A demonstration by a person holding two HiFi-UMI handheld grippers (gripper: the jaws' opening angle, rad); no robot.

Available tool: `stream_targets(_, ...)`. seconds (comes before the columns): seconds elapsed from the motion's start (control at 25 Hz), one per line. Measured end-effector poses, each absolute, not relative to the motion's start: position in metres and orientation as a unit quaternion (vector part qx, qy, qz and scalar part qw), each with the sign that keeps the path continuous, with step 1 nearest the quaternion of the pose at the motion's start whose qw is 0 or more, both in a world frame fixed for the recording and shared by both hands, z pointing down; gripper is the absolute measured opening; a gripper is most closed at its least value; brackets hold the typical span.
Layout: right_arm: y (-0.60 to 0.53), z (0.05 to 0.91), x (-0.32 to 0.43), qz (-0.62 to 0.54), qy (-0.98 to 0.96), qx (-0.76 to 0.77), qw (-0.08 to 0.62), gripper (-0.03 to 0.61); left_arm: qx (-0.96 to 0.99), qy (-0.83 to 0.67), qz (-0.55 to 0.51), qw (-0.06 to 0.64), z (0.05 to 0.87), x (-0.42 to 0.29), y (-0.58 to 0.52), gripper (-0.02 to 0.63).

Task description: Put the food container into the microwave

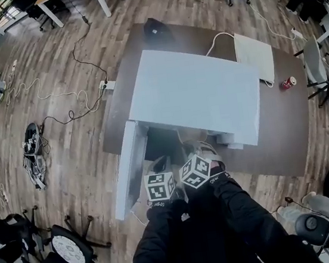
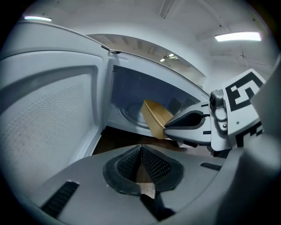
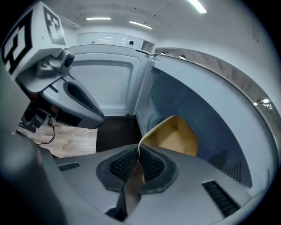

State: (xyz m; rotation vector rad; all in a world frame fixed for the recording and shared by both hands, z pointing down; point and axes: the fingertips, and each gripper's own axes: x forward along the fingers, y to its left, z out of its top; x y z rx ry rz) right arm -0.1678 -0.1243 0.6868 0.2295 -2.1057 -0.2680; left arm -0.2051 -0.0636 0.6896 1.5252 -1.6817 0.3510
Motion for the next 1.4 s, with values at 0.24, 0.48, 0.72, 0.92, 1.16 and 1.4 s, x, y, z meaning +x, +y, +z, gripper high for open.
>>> stream_targets(0.24,-0.140,0.696,-0.185,-0.133,-0.859,0.092,0.486,0.034,0.601,-0.668,0.139,0.416,0.703,-0.218,-0.072,0.034)
stream_targets(0.48,-0.165,0.701,-0.198,-0.163,-0.853,0.090,0.487,0.034,0.590,-0.670,0.140,0.428,0.715,-0.231,-0.087,0.034)
stream_targets(0.72,-0.172,0.704,-0.199,-0.183,-0.851,0.099,0.483,0.035,0.587,-0.671,0.143,0.430,0.717,-0.232,-0.087,0.034)
stream_targets(0.92,-0.181,0.698,-0.201,-0.172,-0.858,0.109,0.471,0.061,0.590,-0.671,0.142,0.426,0.710,-0.234,-0.091,0.034)
stream_targets(1.16,-0.157,0.676,-0.182,-0.141,-0.874,0.145,0.443,0.103,0.606,-0.667,0.139,0.409,0.699,-0.222,-0.067,0.034)
stream_targets(1.4,-0.122,0.623,-0.147,-0.057,-0.891,0.249,0.376,0.050,0.639,-0.676,0.115,0.348,0.648,-0.205,-0.056,0.034)
